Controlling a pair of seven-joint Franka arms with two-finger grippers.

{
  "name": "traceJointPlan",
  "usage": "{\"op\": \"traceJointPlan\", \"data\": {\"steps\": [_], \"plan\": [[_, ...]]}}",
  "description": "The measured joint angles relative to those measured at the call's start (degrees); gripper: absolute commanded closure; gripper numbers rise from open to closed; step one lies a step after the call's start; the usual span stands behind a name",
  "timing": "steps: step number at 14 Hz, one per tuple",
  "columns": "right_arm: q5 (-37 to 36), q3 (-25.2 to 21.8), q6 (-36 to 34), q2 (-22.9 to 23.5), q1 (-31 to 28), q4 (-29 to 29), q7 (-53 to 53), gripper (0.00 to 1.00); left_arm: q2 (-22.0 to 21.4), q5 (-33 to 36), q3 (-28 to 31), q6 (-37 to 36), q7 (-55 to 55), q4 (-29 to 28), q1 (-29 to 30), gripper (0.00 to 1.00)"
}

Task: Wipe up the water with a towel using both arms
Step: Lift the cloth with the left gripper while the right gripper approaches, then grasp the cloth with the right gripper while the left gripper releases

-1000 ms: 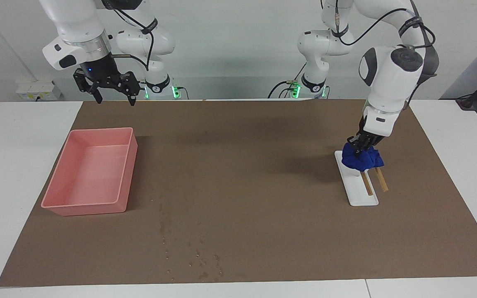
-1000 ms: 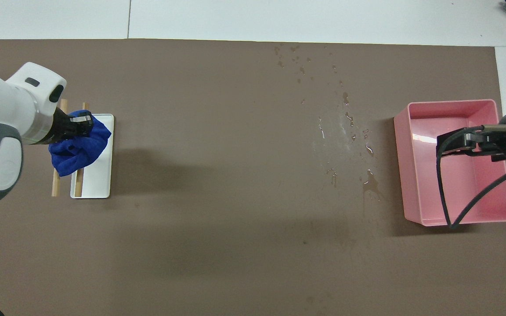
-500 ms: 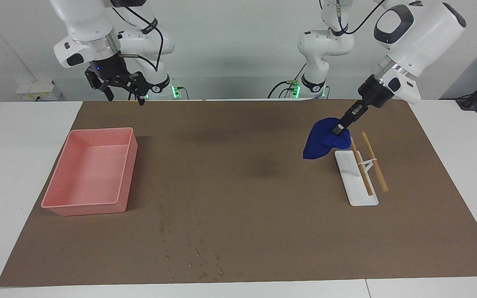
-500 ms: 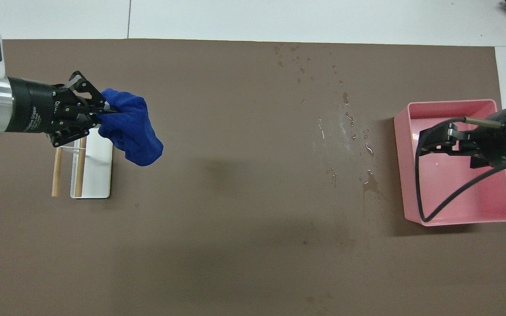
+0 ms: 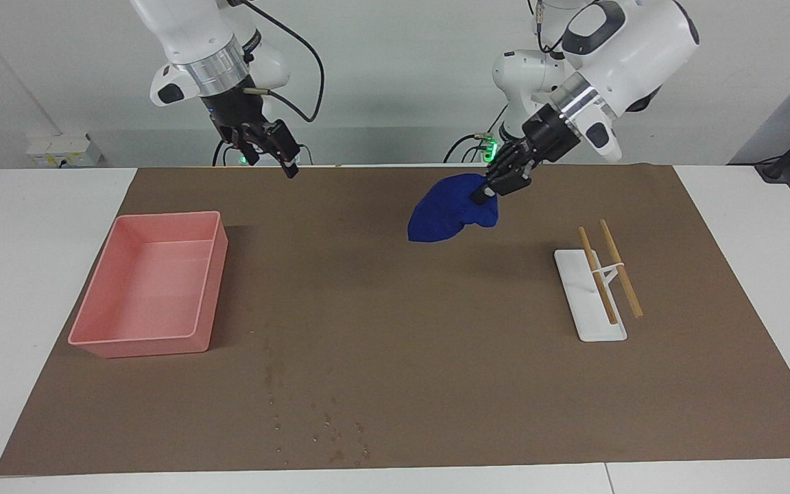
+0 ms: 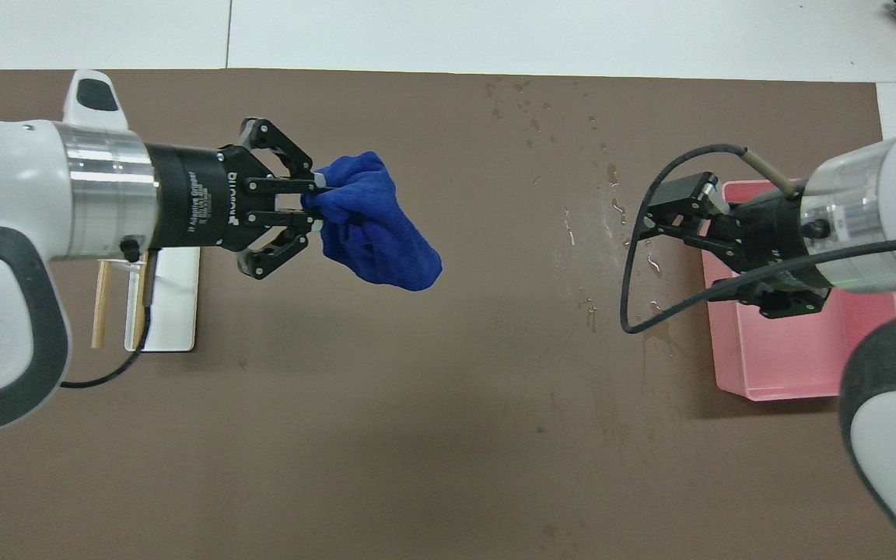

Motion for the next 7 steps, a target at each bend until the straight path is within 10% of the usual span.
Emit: {"op": "traceJointPlan", "data": {"steps": [7], "plan": [[4.79,0.12,9.73,2.5,7.52,0.04,23.43,0.01,0.04,-1.68,-0.2,8.43,-7.23,-2.39,-8.19,1.0]]}}
